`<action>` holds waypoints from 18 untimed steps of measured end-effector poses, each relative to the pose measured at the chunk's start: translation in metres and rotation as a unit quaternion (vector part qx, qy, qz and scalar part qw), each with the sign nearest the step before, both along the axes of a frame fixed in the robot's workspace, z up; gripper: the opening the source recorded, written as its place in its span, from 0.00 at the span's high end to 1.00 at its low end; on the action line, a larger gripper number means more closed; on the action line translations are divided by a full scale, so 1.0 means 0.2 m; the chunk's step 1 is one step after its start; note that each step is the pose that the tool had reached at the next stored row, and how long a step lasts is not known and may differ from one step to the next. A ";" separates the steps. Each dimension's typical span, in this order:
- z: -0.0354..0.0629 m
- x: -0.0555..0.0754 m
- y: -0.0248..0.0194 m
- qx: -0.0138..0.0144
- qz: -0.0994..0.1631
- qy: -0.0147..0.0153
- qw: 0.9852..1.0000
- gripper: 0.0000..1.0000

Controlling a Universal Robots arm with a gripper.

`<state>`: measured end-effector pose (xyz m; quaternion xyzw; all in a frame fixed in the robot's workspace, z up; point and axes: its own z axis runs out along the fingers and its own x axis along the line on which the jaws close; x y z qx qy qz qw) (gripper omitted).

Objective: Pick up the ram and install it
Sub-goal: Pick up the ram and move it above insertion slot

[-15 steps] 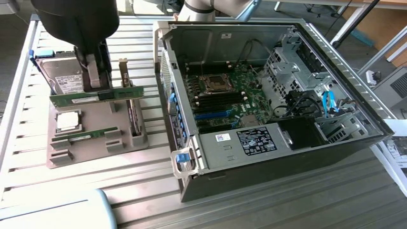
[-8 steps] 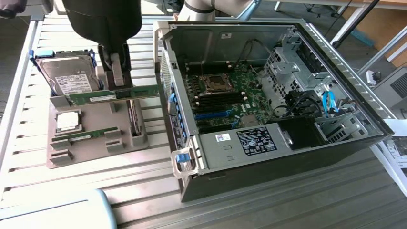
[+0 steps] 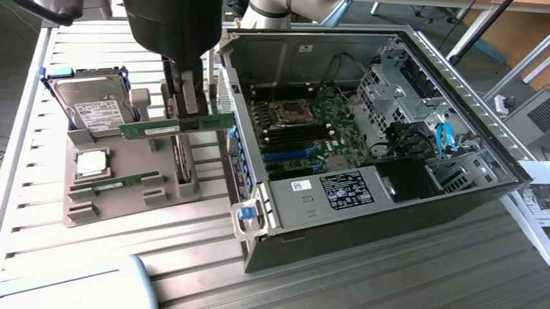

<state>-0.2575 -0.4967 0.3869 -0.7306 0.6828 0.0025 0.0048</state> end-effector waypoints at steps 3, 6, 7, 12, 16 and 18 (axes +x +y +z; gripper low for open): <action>0.000 0.05 0.000 0.000 0.000 0.000 1.000 0.86; 0.000 0.10 0.000 0.000 -0.001 0.000 1.000 0.86; 0.000 0.12 0.000 0.000 -0.001 0.000 1.000 0.86; 0.000 0.20 0.000 0.000 -0.001 0.000 1.000 0.86; -0.001 0.28 0.000 0.000 -0.002 0.000 1.000 0.86; -0.001 0.31 0.000 0.000 -0.002 0.000 1.000 0.86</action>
